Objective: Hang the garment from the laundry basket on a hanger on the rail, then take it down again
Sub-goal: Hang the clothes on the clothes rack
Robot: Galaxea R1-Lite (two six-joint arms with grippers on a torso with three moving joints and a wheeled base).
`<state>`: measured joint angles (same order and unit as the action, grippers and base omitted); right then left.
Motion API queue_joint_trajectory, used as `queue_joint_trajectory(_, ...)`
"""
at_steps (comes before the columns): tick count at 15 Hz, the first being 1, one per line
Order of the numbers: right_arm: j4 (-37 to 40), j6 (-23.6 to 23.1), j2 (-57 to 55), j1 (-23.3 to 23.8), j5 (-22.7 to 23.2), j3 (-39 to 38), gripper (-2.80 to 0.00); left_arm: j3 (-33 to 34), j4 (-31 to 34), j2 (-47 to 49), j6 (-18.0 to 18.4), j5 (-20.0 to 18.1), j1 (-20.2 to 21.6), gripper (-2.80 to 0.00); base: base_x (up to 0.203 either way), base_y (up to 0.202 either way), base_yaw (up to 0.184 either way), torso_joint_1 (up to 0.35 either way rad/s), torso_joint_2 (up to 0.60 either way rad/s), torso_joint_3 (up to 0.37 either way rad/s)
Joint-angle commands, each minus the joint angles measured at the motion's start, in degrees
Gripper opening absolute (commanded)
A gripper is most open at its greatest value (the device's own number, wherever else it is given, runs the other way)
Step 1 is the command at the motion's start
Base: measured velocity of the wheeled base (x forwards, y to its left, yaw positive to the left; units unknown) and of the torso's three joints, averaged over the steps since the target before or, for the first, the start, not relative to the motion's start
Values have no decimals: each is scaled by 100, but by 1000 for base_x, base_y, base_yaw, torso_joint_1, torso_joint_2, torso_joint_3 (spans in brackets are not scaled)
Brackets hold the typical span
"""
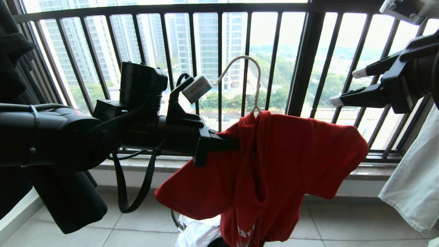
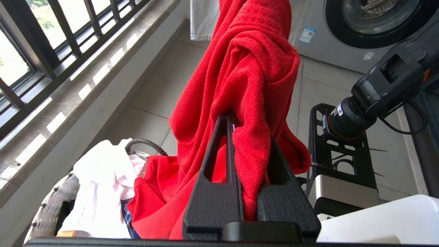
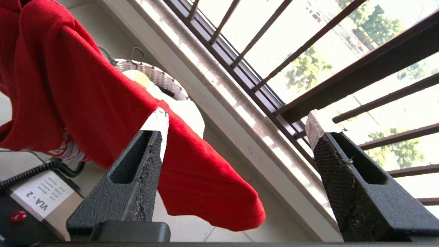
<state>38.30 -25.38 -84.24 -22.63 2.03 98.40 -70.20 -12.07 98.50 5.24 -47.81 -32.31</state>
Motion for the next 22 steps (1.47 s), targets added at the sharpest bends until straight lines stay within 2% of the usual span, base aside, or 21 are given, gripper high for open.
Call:
queue_joint_trajectory(1, 36, -161, -170, 82, 336, -82, 0, 51, -6, -138, 12, -29, -10, -280, 0, 0, 0, 0, 0, 0)
queue_joint_trajectory(3, 160, -383, -134, 75, 607, -265, 0, 74, 18, -268, 11, -63, -11, -280, 0, 0, 0, 0, 0, 0)
queue_joint_trajectory(5, 341, -577, -127, 59, 655, -304, 0, 49, 416, -476, 70, -102, -15, -280, 0, 0, 0, 0, 0, 0)
queue_joint_trajectory(8, 475, -759, -102, 12, 937, -279, 0, -54, 1055, -550, 633, -106, -21, -280, 0, 0, 0, 0, 0, 0)
queue_joint_trajectory(11, 502, -818, -133, -243, 1133, -272, 0, -82, 1092, -546, 671, -106, -13, -280, 0, 0, 0, 0, 0, 0)
queue_joint_trajectory(14, 578, -819, -160, -424, 1524, -262, 0, -81, 1083, -560, 707, -115, 5, -280, 0, 0, 0, 0, 0, 0)
queue_joint_trajectory(15, 631, -819, -181, -442, 1625, -243, 0, -53, 1084, -591, 715, -248, 7, -280, 0, 0, 0, 0, 0, 0)
queue_joint_trajectory(17, 635, -819, -265, -444, 1956, -225, 0, -33, 1084, -619, 728, -956, 193, -280, 0, 0, 0, 0, 0, 0)
queue_joint_trajectory(18, 641, -816, -287, -444, 2164, -225, 0, -37, 1084, -628, 732, -1171, 331, -280, 0, 0, 0, 0, 0, 0)
queue_joint_trajectory(20, 643, -809, -309, -444, 2662, -203, 0, -55, 1075, -621, 741, -1292, 436, -280, 0, 0, 0, 0, 0, 0)
queue_joint_trajectory(22, 643, -795, -474, -451, 2884, -139, 0, -46, 1075, -611, 750, -1310, 436, -280, 0, 0, 0, 0, 0, 0)
